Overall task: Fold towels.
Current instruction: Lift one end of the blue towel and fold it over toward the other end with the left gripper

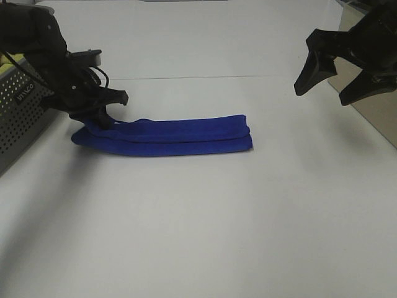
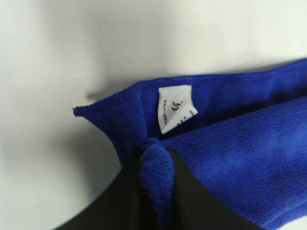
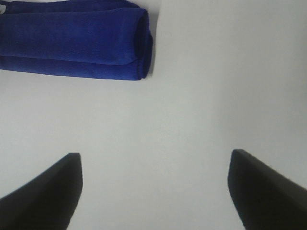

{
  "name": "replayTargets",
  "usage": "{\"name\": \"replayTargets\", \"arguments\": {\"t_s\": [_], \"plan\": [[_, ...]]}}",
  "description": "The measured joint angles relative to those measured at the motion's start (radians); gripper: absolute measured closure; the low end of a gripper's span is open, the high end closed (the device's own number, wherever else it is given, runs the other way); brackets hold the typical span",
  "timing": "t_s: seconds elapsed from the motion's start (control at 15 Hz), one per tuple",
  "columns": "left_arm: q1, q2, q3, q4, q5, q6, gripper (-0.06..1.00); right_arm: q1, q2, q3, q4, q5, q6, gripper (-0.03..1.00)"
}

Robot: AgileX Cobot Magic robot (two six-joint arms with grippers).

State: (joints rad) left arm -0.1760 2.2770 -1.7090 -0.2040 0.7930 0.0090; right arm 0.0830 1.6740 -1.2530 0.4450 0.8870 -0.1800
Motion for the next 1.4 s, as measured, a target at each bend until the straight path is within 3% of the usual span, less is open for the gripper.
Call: {"name": "replayTargets", "arguments": {"t_s": [0.07,0.2,0.33,0.47,0.67,0.87,0.93,1.0,1.07,1.2,1.4], "plan": [[0.0,-0.028,-0.037,0.063,0.056,-0.028,0.84,0.0,0.0,0.0,0.0,0.0,0.0,0.19],[-0.002,-0.061,-0.139,0.105,0.187,-0.057,0.84,0.0,0.0,0.0,0.0,0.0,0.0,0.19],[-0.039,-0.065,-0.252,0.101,0.316,-0.065,0.84,0.0,0.0,0.0,0.003,0.0,0.0,0.19],[-0.107,-0.065,-0.331,0.041,0.354,-0.081,0.84,0.0,0.0,0.0,0.004,0.0,0.0,0.19],[-0.202,-0.046,-0.353,-0.007,0.319,-0.159,0.84,0.0,0.0,0.0,0.004,0.0,0.0,0.19],[-0.241,0.024,-0.353,-0.017,0.258,-0.248,0.81,0.0,0.0,0.0,0.01,0.0,0.0,0.19],[-0.253,0.062,-0.353,-0.061,0.215,-0.274,0.74,0.0,0.0,0.0,0.014,0.0,0.0,0.19],[-0.26,0.083,-0.353,-0.148,0.157,-0.278,0.55,0.0,0.0,0.0,0.019,0.0,0.0,0.19],[-0.268,0.087,-0.353,-0.219,0.111,-0.273,0.48,0.0,0.0,0.0,0.022,0.0,0.0,0.19],[-0.28,0.087,-0.354,-0.334,0.052,-0.241,0.38,0.0,0.0,0.0,0.034,0.0,0.0,0.19],[-0.272,0.083,-0.356,-0.366,0.024,-0.23,0.31,0.0,0.0,0.0,0.079,0.001,-0.035,0.19]]}}
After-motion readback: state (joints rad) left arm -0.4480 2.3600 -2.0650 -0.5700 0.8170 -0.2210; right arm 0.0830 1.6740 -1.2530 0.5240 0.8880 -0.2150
